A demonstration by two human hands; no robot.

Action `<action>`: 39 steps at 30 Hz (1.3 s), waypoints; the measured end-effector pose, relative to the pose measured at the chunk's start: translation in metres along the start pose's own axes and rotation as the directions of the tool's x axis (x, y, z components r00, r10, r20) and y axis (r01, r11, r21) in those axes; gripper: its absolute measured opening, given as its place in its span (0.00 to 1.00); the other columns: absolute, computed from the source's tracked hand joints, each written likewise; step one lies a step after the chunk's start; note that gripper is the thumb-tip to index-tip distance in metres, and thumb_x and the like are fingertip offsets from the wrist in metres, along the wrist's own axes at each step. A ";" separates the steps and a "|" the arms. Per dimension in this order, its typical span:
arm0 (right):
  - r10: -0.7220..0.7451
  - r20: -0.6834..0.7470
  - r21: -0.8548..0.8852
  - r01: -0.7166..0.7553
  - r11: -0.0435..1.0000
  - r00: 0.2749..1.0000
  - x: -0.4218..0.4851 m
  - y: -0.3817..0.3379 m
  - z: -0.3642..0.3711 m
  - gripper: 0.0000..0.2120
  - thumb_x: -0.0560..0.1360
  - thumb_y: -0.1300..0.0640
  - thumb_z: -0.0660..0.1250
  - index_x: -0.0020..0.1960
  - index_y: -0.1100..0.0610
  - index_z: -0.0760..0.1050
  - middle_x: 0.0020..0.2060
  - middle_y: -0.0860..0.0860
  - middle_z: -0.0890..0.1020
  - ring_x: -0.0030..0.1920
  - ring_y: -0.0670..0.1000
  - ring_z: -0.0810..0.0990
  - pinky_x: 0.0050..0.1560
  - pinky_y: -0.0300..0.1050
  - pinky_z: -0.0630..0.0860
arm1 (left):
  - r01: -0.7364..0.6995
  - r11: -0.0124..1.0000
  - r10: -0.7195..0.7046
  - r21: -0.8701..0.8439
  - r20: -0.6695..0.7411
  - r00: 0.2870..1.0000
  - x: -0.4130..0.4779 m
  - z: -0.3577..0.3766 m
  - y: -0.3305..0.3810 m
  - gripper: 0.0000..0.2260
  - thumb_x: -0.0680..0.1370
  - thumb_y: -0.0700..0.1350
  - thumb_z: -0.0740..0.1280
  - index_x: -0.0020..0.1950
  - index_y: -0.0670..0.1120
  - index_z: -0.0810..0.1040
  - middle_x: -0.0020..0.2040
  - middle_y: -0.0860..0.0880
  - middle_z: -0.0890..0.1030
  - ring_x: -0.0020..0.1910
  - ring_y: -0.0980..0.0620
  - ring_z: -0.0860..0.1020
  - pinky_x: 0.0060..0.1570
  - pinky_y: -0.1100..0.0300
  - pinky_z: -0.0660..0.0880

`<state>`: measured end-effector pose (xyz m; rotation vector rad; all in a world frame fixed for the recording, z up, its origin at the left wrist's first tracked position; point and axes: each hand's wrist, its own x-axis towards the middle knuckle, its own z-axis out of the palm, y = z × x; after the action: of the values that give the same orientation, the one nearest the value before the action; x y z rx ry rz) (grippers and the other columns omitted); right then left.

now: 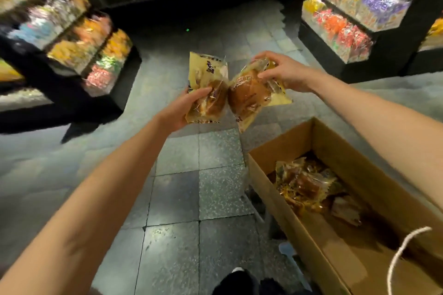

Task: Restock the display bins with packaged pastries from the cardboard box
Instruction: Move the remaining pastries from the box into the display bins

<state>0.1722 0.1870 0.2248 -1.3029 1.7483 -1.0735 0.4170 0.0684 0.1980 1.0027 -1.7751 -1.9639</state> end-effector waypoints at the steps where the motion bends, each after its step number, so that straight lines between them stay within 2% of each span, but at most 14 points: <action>1: -0.031 0.050 -0.001 0.031 1.000 0.998 0.008 -0.009 0.009 0.17 0.77 0.66 0.65 0.59 0.47 0.73 0.62 0.56 0.73 0.55 0.54 0.78 0.51 0.53 0.80 | -0.007 1.000 0.006 -0.023 -0.057 0.998 -0.013 -0.013 -0.002 0.13 0.81 0.46 0.64 0.66 0.48 0.71 0.54 0.45 0.83 0.49 0.48 0.84 0.42 0.55 0.81; 2: -0.061 0.095 0.008 0.060 0.998 0.994 0.016 -0.017 0.018 0.17 0.77 0.66 0.65 0.59 0.48 0.73 0.61 0.57 0.74 0.55 0.55 0.79 0.51 0.55 0.79 | -0.015 0.999 0.011 -0.038 -0.116 0.993 -0.026 -0.024 -0.004 0.12 0.81 0.46 0.64 0.65 0.48 0.71 0.52 0.46 0.83 0.47 0.49 0.84 0.40 0.56 0.81; 5: -0.116 0.214 0.094 0.098 0.991 0.970 0.031 -0.039 0.054 0.15 0.77 0.65 0.65 0.59 0.49 0.74 0.56 0.55 0.77 0.52 0.54 0.80 0.47 0.50 0.81 | -0.047 0.995 0.020 -0.092 -0.271 0.962 -0.072 -0.059 -0.009 0.13 0.81 0.46 0.65 0.65 0.48 0.72 0.49 0.48 0.84 0.44 0.50 0.84 0.39 0.55 0.82; 8: -0.174 0.275 0.161 0.133 0.978 0.946 0.042 -0.060 0.102 0.13 0.77 0.62 0.67 0.55 0.45 0.75 0.55 0.54 0.78 0.53 0.56 0.81 0.48 0.54 0.82 | -0.109 0.985 0.047 -0.132 -0.405 0.913 -0.124 -0.090 -0.020 0.15 0.80 0.47 0.65 0.66 0.50 0.71 0.54 0.47 0.82 0.47 0.48 0.84 0.41 0.53 0.82; 9: -0.200 0.299 0.183 0.149 0.972 0.933 0.043 -0.069 0.121 0.13 0.77 0.62 0.67 0.54 0.44 0.75 0.55 0.53 0.78 0.52 0.54 0.82 0.46 0.52 0.82 | -0.124 0.983 0.052 -0.135 -0.443 0.895 -0.142 -0.100 -0.026 0.14 0.80 0.48 0.65 0.66 0.50 0.71 0.55 0.46 0.82 0.48 0.48 0.84 0.41 0.53 0.82; 12: -0.279 0.416 0.255 0.183 0.949 0.866 0.035 -0.100 0.183 0.12 0.78 0.63 0.66 0.55 0.46 0.74 0.54 0.54 0.79 0.49 0.51 0.83 0.43 0.46 0.82 | -0.135 0.980 0.037 -0.143 -0.537 0.843 -0.203 -0.119 -0.047 0.12 0.81 0.47 0.63 0.65 0.49 0.73 0.55 0.46 0.82 0.47 0.48 0.84 0.42 0.52 0.82; 16: -0.326 0.556 0.287 0.191 0.939 0.765 0.014 -0.139 0.267 0.12 0.78 0.62 0.66 0.57 0.48 0.74 0.54 0.57 0.79 0.54 0.57 0.83 0.52 0.55 0.82 | -0.149 0.968 -0.028 -0.202 -0.676 0.736 -0.286 -0.140 -0.078 0.10 0.81 0.47 0.63 0.62 0.49 0.73 0.52 0.46 0.83 0.47 0.47 0.83 0.44 0.51 0.83; 20: -0.373 0.656 0.306 0.221 0.926 0.656 -0.019 -0.179 0.349 0.11 0.78 0.61 0.67 0.58 0.49 0.74 0.59 0.61 0.78 0.56 0.60 0.82 0.55 0.60 0.80 | -0.247 0.936 -0.053 -0.251 -0.794 0.605 -0.378 -0.156 -0.102 0.06 0.81 0.46 0.63 0.58 0.51 0.74 0.43 0.50 0.85 0.41 0.50 0.84 0.36 0.54 0.82; 23: -0.420 0.708 0.331 0.258 0.908 0.568 -0.055 -0.208 0.414 0.10 0.78 0.60 0.67 0.56 0.48 0.75 0.55 0.58 0.78 0.54 0.58 0.82 0.55 0.60 0.80 | -0.321 0.913 -0.056 -0.252 -0.857 0.512 -0.450 -0.169 -0.124 0.10 0.81 0.47 0.63 0.62 0.47 0.74 0.44 0.49 0.85 0.42 0.50 0.85 0.36 0.54 0.81; 27: -0.462 0.749 0.358 0.297 0.885 0.475 -0.119 -0.247 0.505 0.11 0.77 0.59 0.69 0.54 0.45 0.77 0.53 0.55 0.79 0.54 0.57 0.82 0.54 0.56 0.81 | -0.385 0.893 -0.067 -0.233 -0.915 0.397 -0.551 -0.183 -0.157 0.10 0.83 0.45 0.60 0.61 0.45 0.75 0.45 0.47 0.85 0.41 0.49 0.85 0.36 0.54 0.81; 31: -0.512 0.776 0.397 0.346 0.850 0.369 -0.184 -0.286 0.594 0.14 0.76 0.59 0.71 0.50 0.39 0.79 0.54 0.55 0.81 0.54 0.58 0.82 0.57 0.59 0.79 | -0.340 0.922 -0.099 -0.187 -0.961 0.260 -0.655 -0.198 -0.186 0.14 0.81 0.47 0.63 0.65 0.46 0.74 0.47 0.48 0.85 0.44 0.49 0.85 0.38 0.55 0.81; 34: -0.537 0.799 0.431 0.363 0.826 0.273 -0.232 -0.311 0.653 0.12 0.75 0.59 0.71 0.51 0.42 0.78 0.53 0.51 0.81 0.52 0.56 0.82 0.55 0.57 0.80 | -0.330 0.926 -0.133 -0.184 -0.976 0.172 -0.727 -0.205 -0.204 0.17 0.80 0.48 0.65 0.67 0.44 0.74 0.46 0.48 0.85 0.43 0.49 0.84 0.38 0.55 0.81; 37: -0.573 0.798 0.479 0.379 0.792 0.188 -0.275 -0.328 0.708 0.13 0.70 0.49 0.76 0.53 0.42 0.79 0.57 0.58 0.80 0.51 0.58 0.79 0.57 0.64 0.76 | -0.355 0.920 -0.150 -0.168 -0.986 0.076 -0.793 -0.208 -0.222 0.23 0.76 0.49 0.70 0.69 0.43 0.74 0.50 0.46 0.85 0.47 0.46 0.84 0.42 0.50 0.82; 39: -0.591 0.797 0.511 0.381 0.771 0.126 -0.300 -0.336 0.741 0.17 0.66 0.43 0.78 0.53 0.40 0.80 0.57 0.50 0.81 0.54 0.53 0.80 0.59 0.63 0.76 | -0.374 0.913 -0.168 -0.162 -0.986 0.016 -0.830 -0.209 -0.235 0.30 0.69 0.54 0.76 0.68 0.44 0.75 0.55 0.43 0.84 0.54 0.42 0.82 0.53 0.44 0.80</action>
<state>1.0349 0.2710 0.2390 -1.8882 0.2371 -0.4590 1.1969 0.4927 0.2143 1.4527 -0.4756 -0.7586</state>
